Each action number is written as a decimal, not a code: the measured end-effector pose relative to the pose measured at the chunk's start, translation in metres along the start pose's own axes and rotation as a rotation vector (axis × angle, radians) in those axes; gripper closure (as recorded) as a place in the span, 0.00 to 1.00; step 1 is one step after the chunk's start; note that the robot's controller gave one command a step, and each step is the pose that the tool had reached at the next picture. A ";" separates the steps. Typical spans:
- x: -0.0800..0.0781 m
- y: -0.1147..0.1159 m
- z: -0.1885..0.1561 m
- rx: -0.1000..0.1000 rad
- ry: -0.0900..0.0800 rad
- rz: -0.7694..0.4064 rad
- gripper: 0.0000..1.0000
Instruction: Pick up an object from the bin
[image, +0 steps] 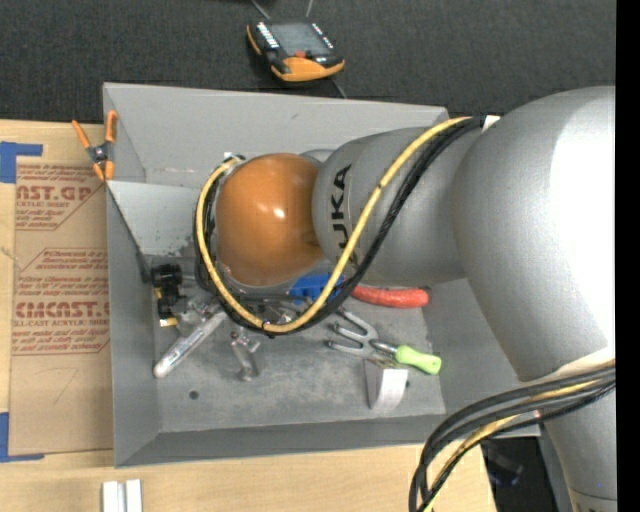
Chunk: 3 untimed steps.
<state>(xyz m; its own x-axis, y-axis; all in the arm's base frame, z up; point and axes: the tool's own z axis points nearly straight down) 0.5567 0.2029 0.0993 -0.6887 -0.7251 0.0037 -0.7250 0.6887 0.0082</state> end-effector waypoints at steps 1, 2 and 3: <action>-0.006 0.009 0.030 0.004 -0.012 0.203 0.00; 0.000 -0.005 0.029 0.001 -0.009 -0.172 1.00; 0.000 -0.005 0.029 0.001 -0.009 -0.172 1.00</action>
Offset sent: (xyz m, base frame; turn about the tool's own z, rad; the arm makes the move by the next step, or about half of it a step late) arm 0.0038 -0.0043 -0.0293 -0.1740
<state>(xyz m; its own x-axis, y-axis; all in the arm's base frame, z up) 0.5603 0.1998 0.0698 -0.5546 -0.8321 -0.0067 -0.8321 0.5546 0.0068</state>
